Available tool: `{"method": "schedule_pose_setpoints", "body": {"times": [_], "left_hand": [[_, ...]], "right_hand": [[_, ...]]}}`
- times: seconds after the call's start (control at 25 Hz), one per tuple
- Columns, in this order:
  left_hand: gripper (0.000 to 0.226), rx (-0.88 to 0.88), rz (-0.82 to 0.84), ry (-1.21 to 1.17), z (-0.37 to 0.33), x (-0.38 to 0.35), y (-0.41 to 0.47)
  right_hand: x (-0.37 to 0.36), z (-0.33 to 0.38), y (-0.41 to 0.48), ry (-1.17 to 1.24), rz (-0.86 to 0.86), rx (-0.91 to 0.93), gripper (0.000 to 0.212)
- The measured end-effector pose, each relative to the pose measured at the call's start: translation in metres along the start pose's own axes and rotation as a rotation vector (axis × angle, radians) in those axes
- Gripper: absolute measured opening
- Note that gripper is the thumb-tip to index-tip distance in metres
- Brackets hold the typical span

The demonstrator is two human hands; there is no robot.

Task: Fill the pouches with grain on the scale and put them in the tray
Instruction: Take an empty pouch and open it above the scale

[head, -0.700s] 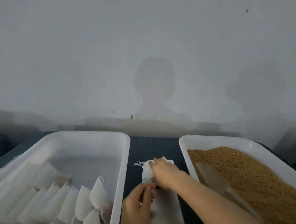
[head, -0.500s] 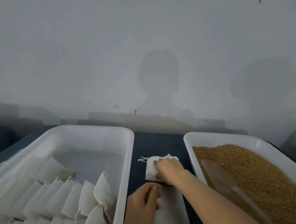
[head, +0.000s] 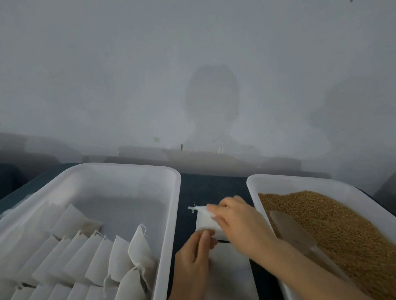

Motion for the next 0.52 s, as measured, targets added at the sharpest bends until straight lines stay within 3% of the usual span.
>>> {"method": "schedule_pose_setpoints", "body": {"times": [0.16,0.28,0.4,0.52], "left_hand": [[0.037,-0.043,0.016,-0.097,-0.012,0.002,-0.001],[0.028,0.041,0.03,-0.233,-0.01,0.001,0.001],[0.027,0.135,0.03,-0.336,-0.007,0.002,0.003],[0.02,0.106,0.061,-0.307,-0.002,0.003,0.002]], "right_hand": [[0.008,0.02,-0.043,-0.114,0.054,0.081,0.049],[0.015,0.02,-0.051,-0.046,0.034,0.059,0.061],[0.019,0.02,-0.053,0.124,0.075,0.06,0.056],[0.015,0.013,-0.056,0.306,0.074,-0.06,0.051]]}}
Point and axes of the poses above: each hand's wrist, its own y-axis towards the middle knuckle, its own x-axis out of the back of the hand, z = x × y, the point moved 3 cm from there along y, towards the middle knuckle, and after that the axes turned 4 degrees about y, right-handed, at the moved point
